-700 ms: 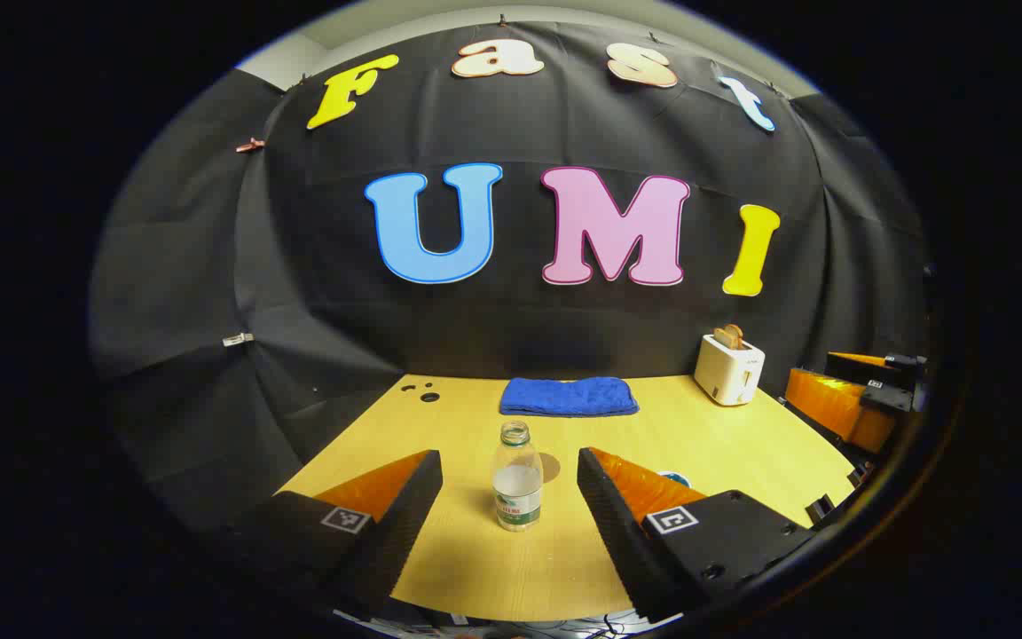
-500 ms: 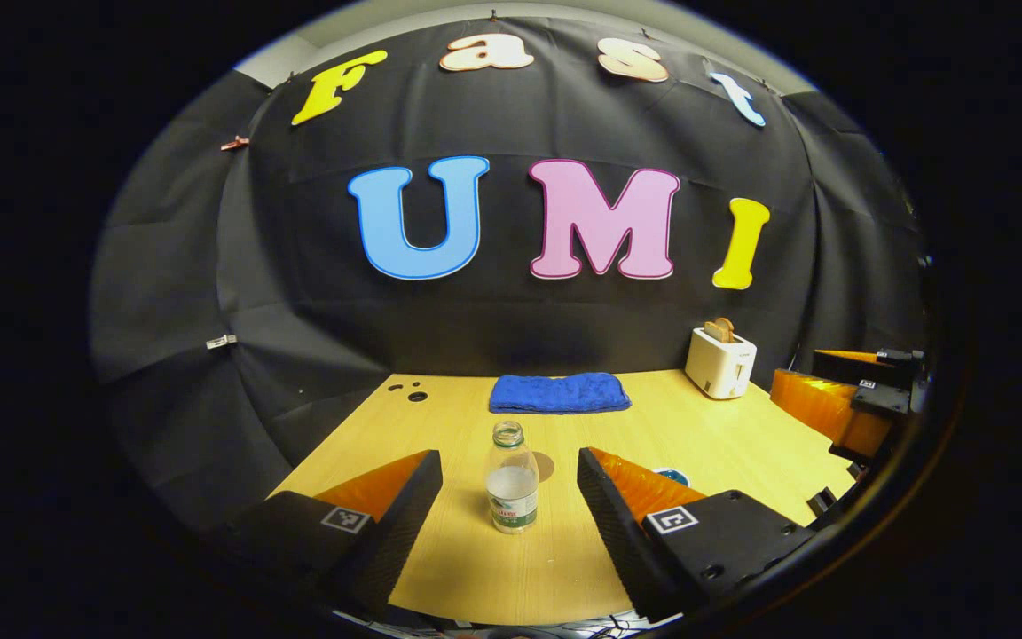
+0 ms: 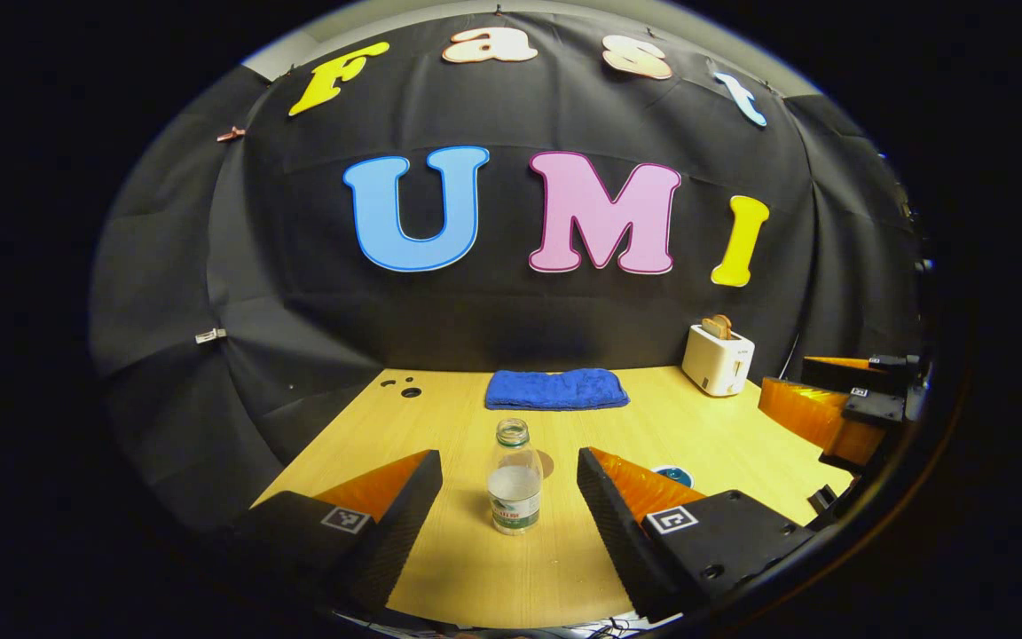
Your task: Open the teacup lid with one hand, grasp the water bottle and pour water into the teacup with the other hand; after pouring, place the water bottle on the coaster and then close the teacup lid.
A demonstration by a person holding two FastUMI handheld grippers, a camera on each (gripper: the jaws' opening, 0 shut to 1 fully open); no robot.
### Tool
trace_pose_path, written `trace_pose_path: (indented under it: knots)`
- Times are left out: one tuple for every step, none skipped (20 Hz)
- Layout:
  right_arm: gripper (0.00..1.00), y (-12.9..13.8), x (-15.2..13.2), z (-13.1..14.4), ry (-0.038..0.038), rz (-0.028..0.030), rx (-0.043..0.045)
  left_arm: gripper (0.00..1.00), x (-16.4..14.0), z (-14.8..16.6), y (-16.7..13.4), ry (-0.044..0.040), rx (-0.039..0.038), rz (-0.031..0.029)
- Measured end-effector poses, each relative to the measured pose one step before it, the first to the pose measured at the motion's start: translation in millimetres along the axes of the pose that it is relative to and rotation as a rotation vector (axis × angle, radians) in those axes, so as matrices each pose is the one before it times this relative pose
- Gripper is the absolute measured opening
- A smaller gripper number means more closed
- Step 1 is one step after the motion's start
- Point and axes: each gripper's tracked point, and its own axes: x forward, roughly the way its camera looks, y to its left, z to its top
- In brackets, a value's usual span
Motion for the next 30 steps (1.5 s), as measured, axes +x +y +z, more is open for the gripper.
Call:
trace_pose_path:
  knots:
    - [0.98, 1.05, 0.85, 0.74, -0.00132, 0.00126, 0.00006, 0.97, 1.02, -0.98, 1.52, 0.00199, 0.00104, 0.00421]
    - [0.98, 0.27, 1.83, 1.19, -0.00078, -0.00006, -0.00058, 0.97, 0.7, -0.24, 1.34, 0.00133, -0.00114, 0.00256]
    - [0.98, 0.41, 0.37, -0.44, -0.00082, 0.00029, -0.00067, 0.97, -0.35, -0.15, 1.56, 0.00209, -0.0033, 0.00192]
    - [0.98, -0.76, 1.3, 0.22, 0.00077, -0.00169, -0.00084, 0.97, -0.93, -0.59, 0.83, 0.00022, -0.00294, 0.00117]
    - [0.98, -0.33, 0.17, -1.52, 0.0006, -0.00005, 0.00135, 0.97, 0.09, 0.39, 0.44, -0.00008, 0.00085, 0.00175]
    - [0.98, 0.31, 1.31, -1.18, 0.00163, 0.00114, 0.00045, 0.97, 1.61, -2.26, 0.78, 0.0016, 0.00342, 0.00495]
    - [0.98, -0.79, 2.11, -2.88, 0.00551, 0.00087, -0.00438, 0.97, 0.71, -0.7, 1.17, 0.00215, 0.00254, 0.00336]
    - [0.98, 0.52, 3.87, -4.06, 0.00944, 0.00054, -0.0088, 0.97, 0.51, -1.75, -0.38, 0.00237, 0.0007, 0.00049]
    - [0.98, -0.8, 3.97, -4.42, 0.00834, 0.00204, -0.00973, 0.97, 1.61, -0.84, -0.54, 0.00128, 0.00001, -0.00201]
    - [0.98, 1.47, 4.62, -5.33, 0.0093, 0.00902, -0.01199, 0.97, 0.75, -2.19, -2.4, -0.0002, -0.00043, -0.00851]
    - [0.98, 0.27, 5.74, -6.11, 0.00803, 0.01079, -0.01099, 0.97, 2.08, -2.78, -2.57, 0.00228, 0.00222, -0.01111]
    - [0.98, 0.54, 6.81, -6.01, 0.00719, 0.00717, -0.00909, 0.97, 4.03, -4.67, -1.49, 0.00616, 0.00735, -0.00509]
    - [0.98, -2.09, 6.28, -5.78, 0.0063, 0.00426, -0.00827, 0.97, 1.81, -3.76, -0.16, 0.00509, 0.00783, -0.00347]
    - [0.98, -2.11, 8.06, -6.3, 0.00147, -0.0016, -0.00974, 0.97, 2.57, -5.08, -0.43, 0.00555, 0.00483, -0.00303]
    - [0.98, -2.74, 8.98, -8.05, 0.00562, -0.00492, -0.01074, 0.97, 3.98, -7.0, -0.49, 0.00776, 0.0008, -0.00194]
    - [0.98, -2.42, 9.65, -10.86, 0.01077, -0.00465, -0.00809, 0.97, 4.03, -6.73, -0.44, 0.00274, -0.00658, -0.00595]
    - [0.98, -2.73, 9.12, -11.04, 0.0136, -0.00435, -0.00475, 0.97, 5.92, -6.44, -2.31, 0.00379, -0.00793, -0.01023]
    - [0.98, -2.23, 9.12, -10.4, 0.01047, -0.00373, -0.00061, 0.97, 6.42, -8.87, -2.72, 0.00334, -0.00153, -0.00469]
    - [0.98, -1.29, 9.47, -10.98, 0.01224, -0.00191, -0.00019, 0.97, 7.34, -6.71, -0.06, 0.00384, 0.00414, 0.00425]
    - [0.98, -0.67, 8.06, -8.54, 0.00307, -0.00052, -0.0005, 0.97, 6.02, -5.5, -0.54, -0.00265, 0.00228, 0.00281]
    - [0.98, -2.85, 6.47, -7.73, 0.00643, -0.00527, -0.00449, 0.94, 5.41, -3.24, 0.08, -0.00453, -0.00156, 0.00163]
    - [0.98, -2.13, 6.94, -8.9, 0.00483, -0.00303, -0.0022, 0.97, 5.86, -4.76, -0.02, -0.00449, -0.00424, 0.00128]
    - [0.98, -1.54, 8.06, -8.23, 0.00599, -0.00257, -0.00192, 0.97, 5.44, -5.57, 0.58, 0.00016, -0.0053, 0.00297]
    - [0.98, -1.48, 6.67, -7.79, 0.00507, -0.00196, -0.00263, 0.97, 4.56, -8.21, 2.61, 0.00701, -0.00834, 0.00775]
    - [0.98, 1.14, 7.39, -5.32, 0.00284, 0.00085, -0.00435, 0.98, 3.18, -6.61, 3.61, 0.00912, -0.01395, 0.00964]
    - [0.97, 0.75, 5.9, -7.77, 0.00807, 0.00431, -0.0065, 0.97, 1.15, -8.22, 3.56, 0.012, -0.01969, 0.00982]
    - [0.95, 2.08, 2.28, -8.0, 0.00276, 0.00755, -0.00644, 0.97, 1.77, -6.27, 4.01, 0.0104, -0.02474, 0.00926]
    - [0.95, 0.88, 2.43, -6.22, 0.00232, 0.00303, -0.00781, 0.97, 0.76, -5.56, 4.58, 0.01161, -0.02596, 0.01077]
    - [0.95, 1.49, 1.56, -5.68, 0.00088, 0.00292, -0.0023, 0.97, 1.03, -5.99, 3.7, 0.0141, -0.02306, 0.01049]
    - [0.92, 1.77, 2.1, -5.96, 0.00298, 0.00545, 0.00366, 0.97, 2.08, -6.42, 5.79, 0.0142, -0.01928, 0.01131]
